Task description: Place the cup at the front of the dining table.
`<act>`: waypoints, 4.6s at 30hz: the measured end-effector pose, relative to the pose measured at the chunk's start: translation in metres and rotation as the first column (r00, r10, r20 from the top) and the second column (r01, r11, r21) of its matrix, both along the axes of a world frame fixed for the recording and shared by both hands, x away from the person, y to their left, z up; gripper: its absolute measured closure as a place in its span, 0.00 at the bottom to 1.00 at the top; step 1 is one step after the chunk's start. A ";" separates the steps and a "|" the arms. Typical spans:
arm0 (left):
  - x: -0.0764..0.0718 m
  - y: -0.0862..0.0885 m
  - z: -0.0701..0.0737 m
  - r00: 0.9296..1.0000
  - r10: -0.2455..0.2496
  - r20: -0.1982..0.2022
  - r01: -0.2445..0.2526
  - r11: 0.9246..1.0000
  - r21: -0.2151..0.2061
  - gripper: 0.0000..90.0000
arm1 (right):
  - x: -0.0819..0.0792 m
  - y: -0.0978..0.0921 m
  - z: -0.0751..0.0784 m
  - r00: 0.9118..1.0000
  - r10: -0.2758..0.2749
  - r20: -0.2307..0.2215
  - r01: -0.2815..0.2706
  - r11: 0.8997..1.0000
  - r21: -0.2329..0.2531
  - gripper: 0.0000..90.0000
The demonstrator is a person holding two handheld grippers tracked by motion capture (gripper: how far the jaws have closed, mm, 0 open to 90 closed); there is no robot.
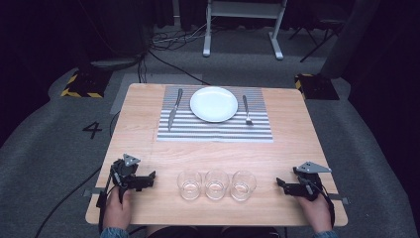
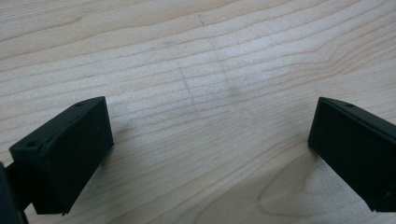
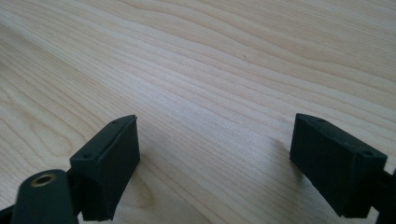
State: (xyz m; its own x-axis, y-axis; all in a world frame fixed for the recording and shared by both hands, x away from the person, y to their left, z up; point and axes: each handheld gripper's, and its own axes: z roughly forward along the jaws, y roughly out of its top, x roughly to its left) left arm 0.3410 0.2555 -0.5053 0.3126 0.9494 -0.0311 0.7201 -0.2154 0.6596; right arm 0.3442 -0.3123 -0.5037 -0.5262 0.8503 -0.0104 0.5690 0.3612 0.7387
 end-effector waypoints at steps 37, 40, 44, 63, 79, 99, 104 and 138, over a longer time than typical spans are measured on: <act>0.000 0.000 0.000 1.000 0.000 0.000 0.000 1.000 0.000 0.00 | -0.026 0.020 0.060 0.992 0.092 0.088 -0.097 0.994 0.051 0.17; 0.000 0.000 0.000 1.000 0.000 0.000 0.000 1.000 0.000 0.00 | -0.028 0.025 0.064 0.991 0.107 0.086 -0.113 0.991 0.072 0.17; 0.000 0.000 0.000 1.000 0.001 -0.001 -0.001 1.000 0.002 0.00 | -0.032 0.035 0.072 0.987 0.138 0.088 -0.144 0.987 0.071 0.17; -0.002 -0.001 0.000 1.000 0.022 0.001 -0.022 1.000 -0.002 0.00 | -0.040 0.089 0.082 0.950 0.302 0.080 -0.309 0.947 0.092 0.12; -0.002 -0.001 0.000 1.000 0.022 0.001 -0.022 1.000 -0.002 0.00 | -0.035 0.128 0.064 0.921 0.389 0.034 -0.391 0.918 0.074 0.12; -0.001 -0.001 0.000 1.000 0.017 -0.005 -0.017 1.000 0.004 0.00 | -0.027 0.136 0.042 0.916 0.399 -0.032 -0.398 0.917 0.034 0.21; -0.001 -0.001 0.000 1.000 0.018 -0.004 -0.018 1.000 0.004 0.00 | -0.026 0.135 0.045 0.918 0.395 -0.045 -0.394 0.919 0.026 0.21; -0.001 -0.001 0.000 1.000 0.018 -0.004 -0.018 1.000 0.004 0.00 | 0.017 0.136 0.114 0.934 0.357 -0.006 -0.357 0.934 -0.009 0.21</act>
